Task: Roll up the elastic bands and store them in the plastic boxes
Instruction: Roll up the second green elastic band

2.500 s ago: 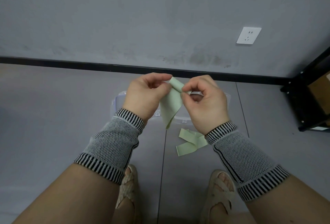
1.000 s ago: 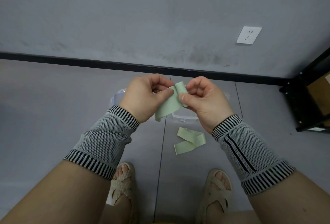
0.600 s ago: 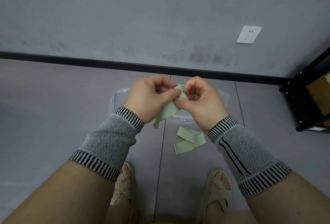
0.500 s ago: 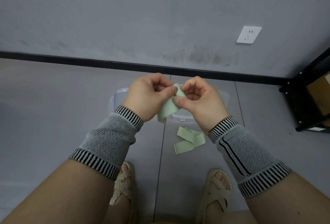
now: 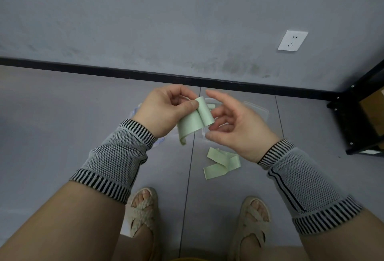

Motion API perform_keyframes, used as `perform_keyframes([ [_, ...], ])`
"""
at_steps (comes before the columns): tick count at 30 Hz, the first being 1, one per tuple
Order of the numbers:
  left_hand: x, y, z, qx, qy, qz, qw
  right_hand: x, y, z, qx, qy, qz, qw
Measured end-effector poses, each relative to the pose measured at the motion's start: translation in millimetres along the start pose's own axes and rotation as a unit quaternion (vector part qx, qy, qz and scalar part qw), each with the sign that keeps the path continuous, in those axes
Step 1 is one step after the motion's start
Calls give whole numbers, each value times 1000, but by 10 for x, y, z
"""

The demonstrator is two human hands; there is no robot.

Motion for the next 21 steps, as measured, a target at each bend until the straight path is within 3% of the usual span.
perform_keyframes([
  [8,6,5,-55,25,-52,-1,998,-22,-22,-22,-8,106,23,994],
  [15,-14,17,-69,18,-110,-7,994,-78,-37,-57,18,94,11,995],
  [21,-14,37,-121,31,-95,-1,995,-36,-14,-20,9,131,25,991],
])
Point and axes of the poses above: each hand's wrist, its own y-axis away from the middle knuckle, its own z-axis out of the back of the hand, x = y × z, the point moved 4 cm from there along -y, towards the middle knuckle, and after that the axes turned 6 degrees about z, right-handed, at the moved point
